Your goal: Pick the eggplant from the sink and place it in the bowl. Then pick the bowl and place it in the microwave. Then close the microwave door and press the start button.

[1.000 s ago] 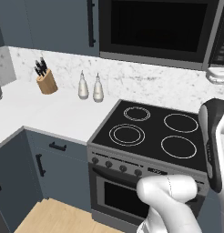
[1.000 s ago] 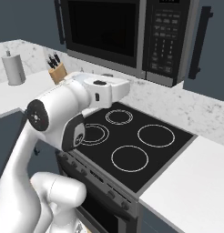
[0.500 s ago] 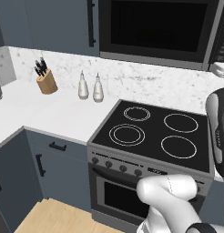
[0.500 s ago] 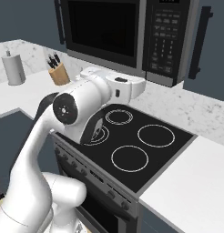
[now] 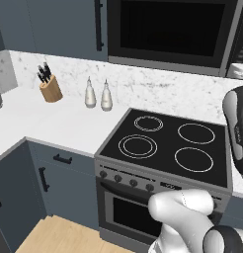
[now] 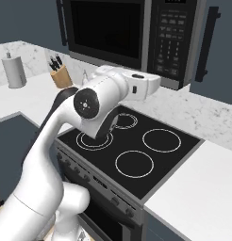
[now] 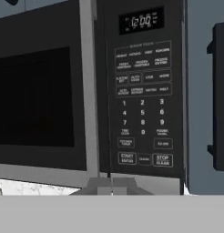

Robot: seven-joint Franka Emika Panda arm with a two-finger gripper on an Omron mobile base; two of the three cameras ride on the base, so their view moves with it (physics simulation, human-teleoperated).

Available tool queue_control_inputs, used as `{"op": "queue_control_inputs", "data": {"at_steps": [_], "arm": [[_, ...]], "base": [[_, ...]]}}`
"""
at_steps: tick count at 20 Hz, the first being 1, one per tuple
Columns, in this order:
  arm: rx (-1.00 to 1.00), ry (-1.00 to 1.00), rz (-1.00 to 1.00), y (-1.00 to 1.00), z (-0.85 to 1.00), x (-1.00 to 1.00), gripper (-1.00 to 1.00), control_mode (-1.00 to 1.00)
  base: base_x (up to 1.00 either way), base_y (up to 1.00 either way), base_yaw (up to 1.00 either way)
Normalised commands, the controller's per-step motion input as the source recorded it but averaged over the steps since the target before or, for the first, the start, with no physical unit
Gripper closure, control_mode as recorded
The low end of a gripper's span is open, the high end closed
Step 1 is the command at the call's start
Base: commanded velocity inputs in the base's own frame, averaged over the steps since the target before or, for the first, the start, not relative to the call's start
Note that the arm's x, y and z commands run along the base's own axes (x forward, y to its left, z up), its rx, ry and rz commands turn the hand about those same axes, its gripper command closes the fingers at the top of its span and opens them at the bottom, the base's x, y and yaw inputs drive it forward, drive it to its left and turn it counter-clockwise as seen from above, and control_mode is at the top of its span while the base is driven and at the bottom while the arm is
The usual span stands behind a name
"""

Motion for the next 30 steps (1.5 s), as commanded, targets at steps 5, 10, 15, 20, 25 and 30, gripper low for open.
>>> {"op": "queue_control_inputs", "data": {"at_steps": [5,10,15,20,25,30], "arm": [[0.00,0.00,0.01,-0.10,-0.02,0.31,1.00,-1.00],[0.00,0.00,0.05,-0.21,-0.05,0.26,1.00,-1.00],[0.00,0.00,0.06,-0.25,-0.10,0.21,1.00,-1.00],[0.00,0.00,0.05,-0.14,-0.14,0.23,1.00,-1.00],[0.00,0.00,0.01,-0.02,-0.06,0.28,1.00,-1.00],[0.00,0.00,0.00,-0.04,0.00,0.24,1.00,-1.00]], "base": [[0.00,0.00,0.00],[0.00,0.00,0.00],[0.00,0.00,0.00],[0.00,0.00,0.00],[0.00,0.00,0.00],[0.00,0.00,0.00]]}}
